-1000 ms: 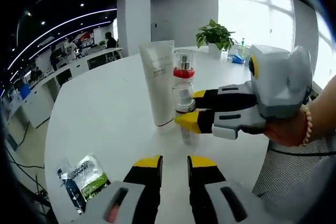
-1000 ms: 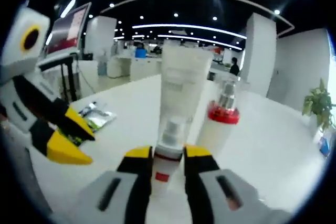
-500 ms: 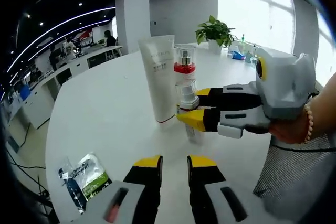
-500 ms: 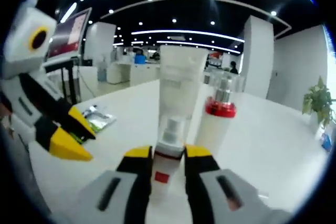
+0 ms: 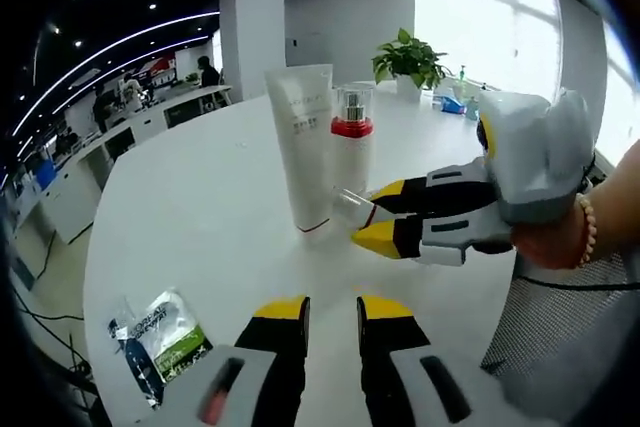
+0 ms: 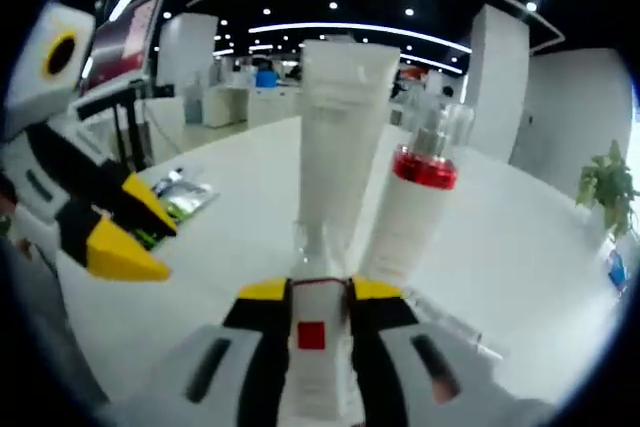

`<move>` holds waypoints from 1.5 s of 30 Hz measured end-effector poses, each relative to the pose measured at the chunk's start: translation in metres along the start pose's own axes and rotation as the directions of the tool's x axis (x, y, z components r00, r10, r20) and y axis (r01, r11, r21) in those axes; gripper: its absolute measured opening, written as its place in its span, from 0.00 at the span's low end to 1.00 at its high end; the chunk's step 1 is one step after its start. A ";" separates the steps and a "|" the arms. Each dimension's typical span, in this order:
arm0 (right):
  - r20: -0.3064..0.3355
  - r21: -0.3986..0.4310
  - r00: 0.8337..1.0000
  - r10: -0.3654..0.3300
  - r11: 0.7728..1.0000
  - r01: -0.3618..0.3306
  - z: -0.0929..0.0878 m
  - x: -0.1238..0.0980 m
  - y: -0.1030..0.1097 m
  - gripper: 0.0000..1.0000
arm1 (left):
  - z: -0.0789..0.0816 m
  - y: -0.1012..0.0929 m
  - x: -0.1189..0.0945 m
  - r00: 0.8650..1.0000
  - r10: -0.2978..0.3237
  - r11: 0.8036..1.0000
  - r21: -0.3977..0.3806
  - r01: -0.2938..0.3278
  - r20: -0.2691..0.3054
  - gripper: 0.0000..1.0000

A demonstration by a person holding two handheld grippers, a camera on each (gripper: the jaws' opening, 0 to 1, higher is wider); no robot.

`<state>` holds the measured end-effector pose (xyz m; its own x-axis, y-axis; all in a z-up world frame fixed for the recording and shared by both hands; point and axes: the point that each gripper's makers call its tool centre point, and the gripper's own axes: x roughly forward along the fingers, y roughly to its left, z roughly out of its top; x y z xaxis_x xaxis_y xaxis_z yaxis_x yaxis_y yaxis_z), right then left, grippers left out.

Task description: Arrange the skincare products in the storage area until every visible bottle or jar stands upright without overlapping.

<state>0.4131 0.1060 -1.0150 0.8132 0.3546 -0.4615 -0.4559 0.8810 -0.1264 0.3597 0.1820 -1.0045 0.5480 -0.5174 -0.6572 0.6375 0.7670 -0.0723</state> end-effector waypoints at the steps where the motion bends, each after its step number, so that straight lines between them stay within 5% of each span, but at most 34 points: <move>1: -0.002 -0.002 1.000 0.008 1.000 -0.008 0.001 -0.001 0.002 0.21 | 0.000 0.000 0.000 1.000 -0.008 1.000 -0.014 0.008 0.003 0.20; 6: 0.107 0.159 0.989 0.103 0.980 -0.119 0.035 -0.010 0.014 0.21 | -0.011 -0.014 0.006 0.993 -0.114 0.990 -0.088 0.111 -0.036 0.22; 9: 0.183 0.273 0.967 0.174 0.936 -0.221 0.053 -0.019 0.027 0.21 | -0.013 -0.028 0.011 0.983 -0.179 0.976 -0.134 0.174 -0.027 0.26; 20: 0.232 0.305 0.946 0.225 0.907 -0.291 0.062 -0.024 0.045 0.21 | 0.014 -0.054 0.003 0.929 -0.340 0.893 -0.259 0.367 0.144 0.40; 22: 0.240 0.314 0.943 0.230 0.901 -0.300 0.063 -0.024 0.047 0.21 | 0.011 -0.053 0.005 0.937 -0.326 0.904 -0.248 0.348 0.124 0.40; 25: 0.248 0.375 0.928 0.278 0.856 -0.357 0.066 -0.026 0.058 0.21 | 0.007 -0.045 0.007 0.953 -0.283 0.924 -0.236 0.302 0.110 0.38; 29: 0.238 0.385 0.927 0.290 0.848 -0.365 0.067 -0.028 0.056 0.20 | 0.000 -0.023 0.009 0.981 -0.179 0.959 -0.211 0.191 0.077 0.23; 30: 0.221 0.412 0.924 0.313 0.828 -0.379 0.065 -0.029 0.057 0.20 | -0.001 -0.020 0.008 0.984 -0.165 0.961 -0.211 0.177 0.073 0.22; 32: 0.213 0.432 0.924 0.317 0.818 -0.380 0.063 -0.028 0.055 0.20 | -0.001 -0.025 0.009 0.980 -0.189 0.963 -0.183 0.199 0.068 0.22; 35: 0.187 0.460 0.926 0.329 0.803 -0.379 0.059 -0.029 0.053 0.20 | -0.003 -0.020 0.010 0.992 -0.119 0.992 -0.031 0.121 0.045 0.21; 37: 0.174 0.475 0.923 0.344 0.791 -0.384 0.057 -0.028 0.052 0.20 | -0.005 -0.017 0.010 0.995 -0.095 0.995 0.036 0.093 0.035 0.20; 40: 0.159 0.508 0.922 0.354 0.771 -0.384 0.054 -0.029 0.050 0.20 | -0.005 -0.017 0.011 0.995 -0.096 0.995 0.040 0.094 0.038 0.20; 45: 0.118 0.497 0.927 0.357 0.786 -0.366 0.049 -0.027 0.053 0.19 | -0.009 -0.020 0.015 0.995 -0.101 0.995 0.013 0.101 0.015 0.21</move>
<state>0.3847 0.1582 -0.9667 0.6337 0.6800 -0.3688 -0.4765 0.7187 0.5064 0.3502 0.1623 -1.0201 0.4891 -0.5979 -0.6350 0.6964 0.7061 -0.1285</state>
